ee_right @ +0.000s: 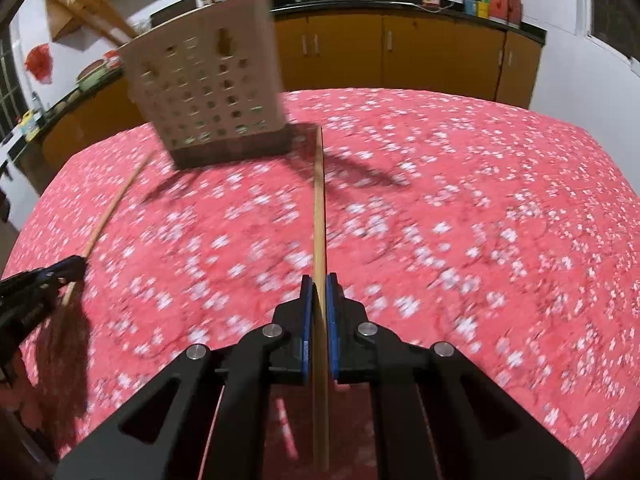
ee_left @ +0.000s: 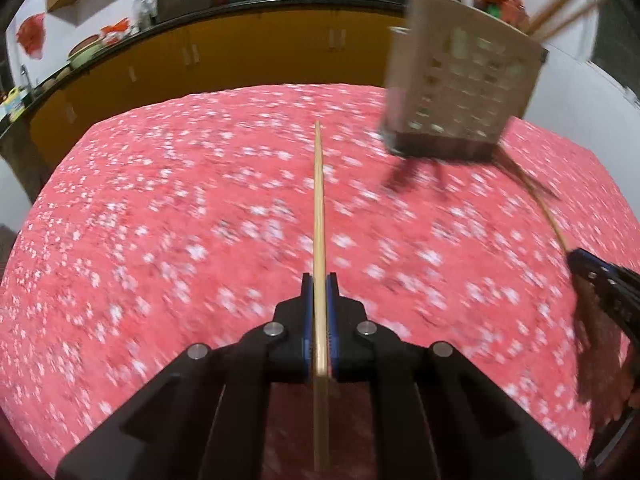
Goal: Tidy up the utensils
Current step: 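Lower the left tool onto a chopstick and close it while the right tool grasps another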
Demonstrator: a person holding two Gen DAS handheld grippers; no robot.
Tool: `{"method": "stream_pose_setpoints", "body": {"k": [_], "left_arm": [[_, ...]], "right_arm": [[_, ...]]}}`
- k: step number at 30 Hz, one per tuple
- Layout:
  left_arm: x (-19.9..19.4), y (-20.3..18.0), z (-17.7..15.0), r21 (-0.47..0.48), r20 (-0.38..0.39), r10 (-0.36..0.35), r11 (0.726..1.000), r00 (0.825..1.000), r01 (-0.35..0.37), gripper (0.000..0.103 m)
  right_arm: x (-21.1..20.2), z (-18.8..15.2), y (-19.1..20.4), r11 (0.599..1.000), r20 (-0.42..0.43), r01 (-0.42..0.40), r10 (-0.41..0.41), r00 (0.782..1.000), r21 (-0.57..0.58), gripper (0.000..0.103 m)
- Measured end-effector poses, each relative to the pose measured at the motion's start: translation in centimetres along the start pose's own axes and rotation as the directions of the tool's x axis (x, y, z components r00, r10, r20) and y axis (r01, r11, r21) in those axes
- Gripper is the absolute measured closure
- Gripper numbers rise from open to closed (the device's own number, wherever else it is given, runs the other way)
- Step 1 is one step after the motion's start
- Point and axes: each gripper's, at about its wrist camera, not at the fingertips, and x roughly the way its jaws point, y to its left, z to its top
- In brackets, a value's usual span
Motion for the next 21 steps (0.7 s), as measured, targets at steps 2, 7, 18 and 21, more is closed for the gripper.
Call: {"method": "stream_pose_setpoints", "body": {"k": [2,7,18,21], "left_arm": [[0.6,1.0,0.8,-0.026,0.003,0.006,1.000,1.000,-0.006,0.095],[1.2,2.1,1.4,-0.057,0.021,-0.019,0.998,1.000,0.020,0.093],[1.2,1.5,1.3,-0.049,0.022,-0.027,0.998,0.999,0.028,0.088],[1.2,1.7,1.2,-0.054,0.023,-0.033,0.998,0.999,0.034,0.088]], "right_arm": [[0.5,0.7,-0.6,1.000,0.005,0.018,-0.018,1.000,0.014,0.095],[1.1,1.3,-1.0,0.999,0.002,0.024,-0.024,1.000,0.022,0.095],[1.1,1.4,-1.0,0.999,0.001,0.019,-0.019,1.000,0.026,0.094],[1.1,1.4,-0.9,0.999,0.001,0.020,-0.020,1.000,0.026,0.094]]}}
